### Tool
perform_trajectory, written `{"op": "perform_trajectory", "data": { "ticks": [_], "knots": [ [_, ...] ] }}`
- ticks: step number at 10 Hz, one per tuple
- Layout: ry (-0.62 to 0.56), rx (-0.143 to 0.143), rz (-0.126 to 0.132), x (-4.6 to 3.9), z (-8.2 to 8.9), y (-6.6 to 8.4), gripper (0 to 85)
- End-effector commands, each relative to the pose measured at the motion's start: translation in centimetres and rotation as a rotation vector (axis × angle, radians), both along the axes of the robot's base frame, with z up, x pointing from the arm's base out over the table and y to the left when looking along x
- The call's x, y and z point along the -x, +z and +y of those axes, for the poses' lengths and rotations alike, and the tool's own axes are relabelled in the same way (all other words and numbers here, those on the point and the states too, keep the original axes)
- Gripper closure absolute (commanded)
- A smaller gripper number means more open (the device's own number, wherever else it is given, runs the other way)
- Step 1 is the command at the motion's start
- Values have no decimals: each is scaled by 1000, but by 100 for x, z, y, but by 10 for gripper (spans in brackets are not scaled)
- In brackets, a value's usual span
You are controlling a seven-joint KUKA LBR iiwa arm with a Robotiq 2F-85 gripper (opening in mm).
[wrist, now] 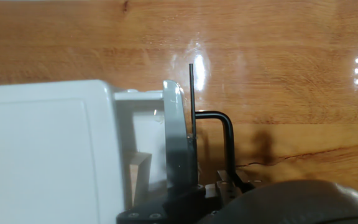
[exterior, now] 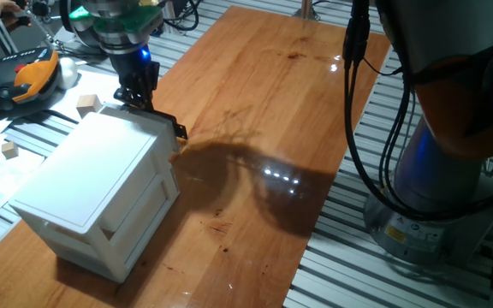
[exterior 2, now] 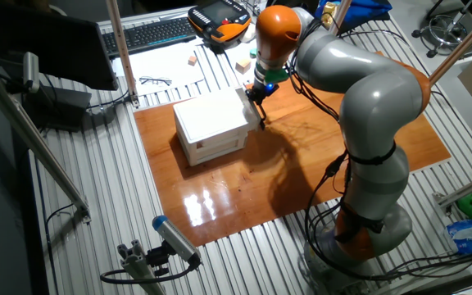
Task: Put things in the drawer
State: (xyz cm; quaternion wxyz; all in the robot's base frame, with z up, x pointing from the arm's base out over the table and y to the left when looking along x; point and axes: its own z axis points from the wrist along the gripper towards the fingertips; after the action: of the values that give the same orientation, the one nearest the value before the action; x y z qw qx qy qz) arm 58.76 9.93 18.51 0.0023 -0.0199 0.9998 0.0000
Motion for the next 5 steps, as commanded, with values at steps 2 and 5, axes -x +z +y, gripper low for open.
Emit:
{"op": "perform_trajectory", "data": {
  "ticks": [2, 5],
  "knots": [
    [-4, -4, 0, 10, 35, -22, 850],
    [-10, -9, 1, 14, 83, -46, 850]
  ]
}}
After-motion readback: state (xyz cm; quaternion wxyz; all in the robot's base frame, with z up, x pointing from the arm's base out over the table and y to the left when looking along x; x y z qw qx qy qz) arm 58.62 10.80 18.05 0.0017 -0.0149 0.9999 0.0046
